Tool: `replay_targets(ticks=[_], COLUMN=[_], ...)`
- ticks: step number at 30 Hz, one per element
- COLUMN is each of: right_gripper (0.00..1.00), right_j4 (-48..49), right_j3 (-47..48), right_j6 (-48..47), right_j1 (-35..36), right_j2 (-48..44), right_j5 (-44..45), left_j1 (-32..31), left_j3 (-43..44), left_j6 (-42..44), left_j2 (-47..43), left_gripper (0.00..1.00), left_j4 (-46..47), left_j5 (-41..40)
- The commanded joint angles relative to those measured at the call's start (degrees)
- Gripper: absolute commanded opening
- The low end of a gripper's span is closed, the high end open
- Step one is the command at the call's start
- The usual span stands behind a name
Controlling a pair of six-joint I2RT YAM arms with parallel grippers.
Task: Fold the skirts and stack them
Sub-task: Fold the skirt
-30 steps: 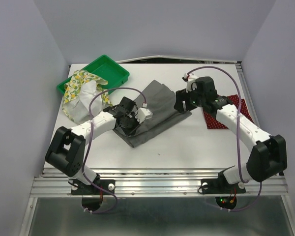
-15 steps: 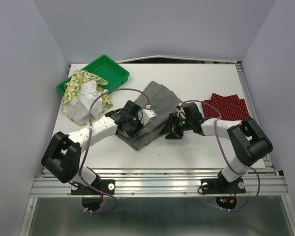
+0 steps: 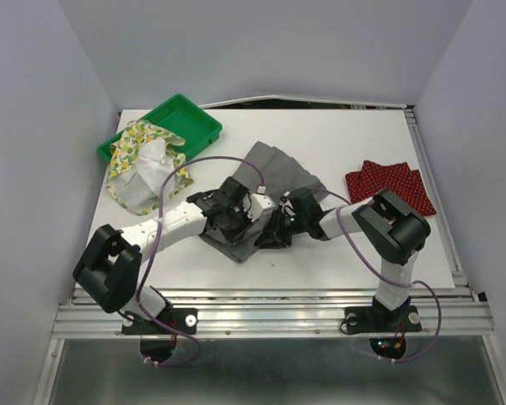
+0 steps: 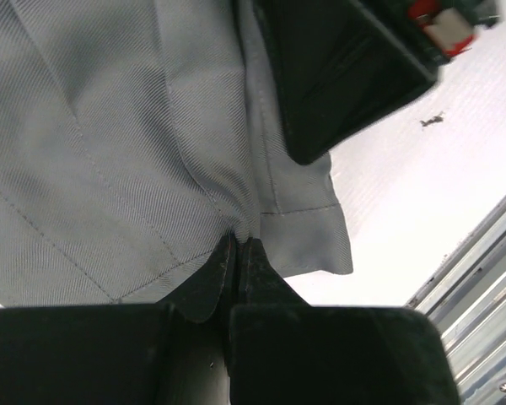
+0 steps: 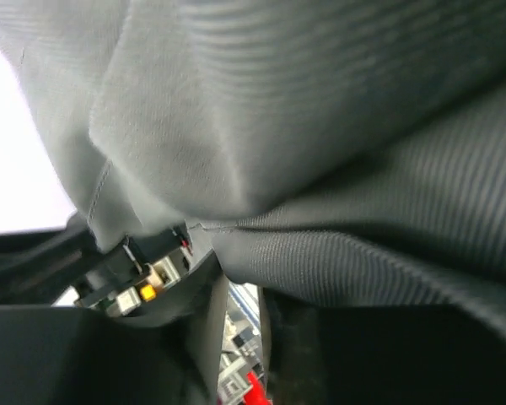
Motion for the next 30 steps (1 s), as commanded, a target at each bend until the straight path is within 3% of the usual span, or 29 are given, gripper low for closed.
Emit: replay_targets(ticks=[1,6,11,17,18,19,21,24,26,27,30], right_gripper=[0.17,0.01,0.01,0.01,0.02,0.10,0.11,0.22,0.24,0.30,0.33], right_j4=[3.27,3.27,3.01,2.92,2.84,2.75,0.82,-7.16,-14.60,-19.70,-28.96], right_j3=[1.43,0.91,0.82,0.38,0.55,0.73,1.17,3.10,4.85,5.56,8.98], right_j6=[2.19,2.19,2.19,2.54,2.28,1.23,-0.96,-6.66,-9.83,-13.16,-20.27], right_j1=[0.69,0.69,0.69,0.69,0.69,0.69,-0.09,-2.38,-4.92,-5.98,-11.60], right_j2=[2.73,2.29,1.94,0.89,0.63,0.19,-0.43,-2.71,-5.25,-6.22,-8.95], right_j5=[1.71,2.06,2.14,2.06,2.14,2.14,2.06,3.11,4.77,5.82,6.36], left_j1=[-2.44,-6.13,-8.16,-8.51,-8.60,-8.60,-8.60,-8.51,-8.51,-8.43,-8.42], left_j3=[1.90,1.72,1.02,1.10,1.37,1.63,2.07,2.42,2.60,2.77,3.04], left_j6=[-0.88,-2.46,-2.99,-1.67,-1.24,-0.71,-0.09,0.26,0.44,0.61,0.96], left_j2=[-3.26,-3.35,-2.82,5.43,6.40,7.97,9.39,11.41,12.29,12.64,12.47], left_gripper=[0.00,0.00,0.00,0.00,0.00,0.00,0.00,0.00,0.00,0.00,0.00], left_j4=[-1.39,-1.48,-0.17,-1.03,-1.39,-1.74,-2.36,-2.88,-3.23,-3.41,-3.85], left_j5=[2.15,3.29,3.03,3.72,4.51,5.30,6.18,6.63,6.71,6.72,6.63])
